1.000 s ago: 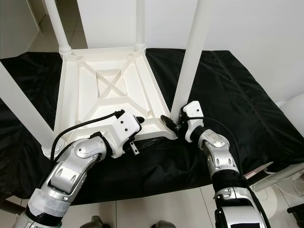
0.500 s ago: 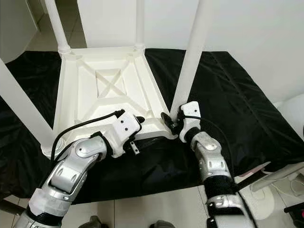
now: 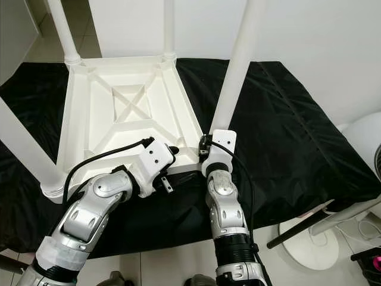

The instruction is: Building children table

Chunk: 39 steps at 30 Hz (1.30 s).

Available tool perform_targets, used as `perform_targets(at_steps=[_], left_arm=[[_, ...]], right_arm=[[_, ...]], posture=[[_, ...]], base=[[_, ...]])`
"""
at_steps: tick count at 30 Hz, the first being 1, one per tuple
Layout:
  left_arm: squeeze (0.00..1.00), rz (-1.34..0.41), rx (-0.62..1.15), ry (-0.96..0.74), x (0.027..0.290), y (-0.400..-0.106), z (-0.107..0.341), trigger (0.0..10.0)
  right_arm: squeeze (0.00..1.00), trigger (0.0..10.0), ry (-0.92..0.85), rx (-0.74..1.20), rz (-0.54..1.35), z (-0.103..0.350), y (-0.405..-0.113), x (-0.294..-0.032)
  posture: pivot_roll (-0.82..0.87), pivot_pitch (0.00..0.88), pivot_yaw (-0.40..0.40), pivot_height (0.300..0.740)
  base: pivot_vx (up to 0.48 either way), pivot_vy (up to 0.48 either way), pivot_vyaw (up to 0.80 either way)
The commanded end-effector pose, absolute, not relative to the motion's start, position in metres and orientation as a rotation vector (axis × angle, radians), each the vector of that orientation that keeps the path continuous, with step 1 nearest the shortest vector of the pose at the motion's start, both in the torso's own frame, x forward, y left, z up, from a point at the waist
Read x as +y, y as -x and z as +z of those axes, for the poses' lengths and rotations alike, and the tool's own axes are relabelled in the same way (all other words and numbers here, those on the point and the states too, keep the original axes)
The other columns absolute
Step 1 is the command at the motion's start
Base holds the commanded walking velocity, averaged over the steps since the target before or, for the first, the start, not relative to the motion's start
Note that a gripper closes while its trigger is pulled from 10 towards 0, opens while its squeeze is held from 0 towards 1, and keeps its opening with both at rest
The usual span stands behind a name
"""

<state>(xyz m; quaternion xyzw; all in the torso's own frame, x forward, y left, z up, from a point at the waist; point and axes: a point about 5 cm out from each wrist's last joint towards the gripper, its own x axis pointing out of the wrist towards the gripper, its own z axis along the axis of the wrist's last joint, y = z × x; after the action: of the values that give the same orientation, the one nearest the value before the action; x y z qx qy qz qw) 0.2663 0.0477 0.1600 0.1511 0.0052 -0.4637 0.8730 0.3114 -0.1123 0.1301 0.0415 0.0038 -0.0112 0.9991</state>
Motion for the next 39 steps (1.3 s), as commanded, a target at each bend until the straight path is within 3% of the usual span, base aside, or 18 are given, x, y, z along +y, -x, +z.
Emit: perform_targets(at_steps=[1,2,3,13,14,15,26,39], left_arm=[[0.0,-0.897,0.015,-0.312,0.05,-0.269,0.16,10.0],[0.0,-0.896,0.014,-0.312,0.05,-0.27,0.16,10.0],[0.0,-0.894,0.013,-0.312,0.051,-0.27,0.16,10.0],[0.0,-0.894,0.009,-0.31,0.05,-0.27,0.161,10.0],[0.0,-0.894,0.008,-0.31,0.051,-0.27,0.162,10.0],[0.0,-0.896,0.007,-0.311,0.051,-0.269,0.162,10.0],[0.0,-0.905,0.001,-0.302,0.049,-0.269,0.164,10.0],[0.0,-0.91,-0.008,-0.303,0.046,-0.271,0.166,10.0]], right_arm=[[0.25,10.0,-0.096,0.034,0.005,0.127,-0.309,-0.108],[0.25,10.0,-0.102,0.031,0.006,0.128,-0.308,-0.108],[1.0,10.0,-0.113,0.027,0.005,0.131,-0.306,-0.106],[1.0,10.0,-0.118,-0.013,0.131,0.133,-0.296,-0.121],[0.46,10.0,-0.112,-0.013,0.154,0.132,-0.294,-0.124],[0.0,10.0,-0.088,-0.011,0.201,0.13,-0.292,-0.128],[0.0,10.0,0.095,-0.003,0.397,0.125,-0.293,-0.167],[0.0,10.0,0.233,0.042,0.605,0.121,-0.322,-0.166]], posture=[[-0.03,0.0,-0.043,0.74],[-0.03,0.0,-0.043,0.74],[-0.03,0.0,-0.043,0.74],[-0.04,0.0,-0.042,0.74],[-0.04,0.0,-0.041,0.74],[-0.04,0.0,-0.041,0.74],[-0.04,0.0,-0.037,0.74],[-0.04,0.0,-0.029,0.74]], base=[[0.0,0.0,0.0],[0.0,0.0,0.0],[0.0,0.0,0.0],[0.0,0.0,0.0],[0.0,0.0,0.0],[0.0,0.0,0.0],[0.0,0.0,0.0],[0.0,0.0,0.0]])
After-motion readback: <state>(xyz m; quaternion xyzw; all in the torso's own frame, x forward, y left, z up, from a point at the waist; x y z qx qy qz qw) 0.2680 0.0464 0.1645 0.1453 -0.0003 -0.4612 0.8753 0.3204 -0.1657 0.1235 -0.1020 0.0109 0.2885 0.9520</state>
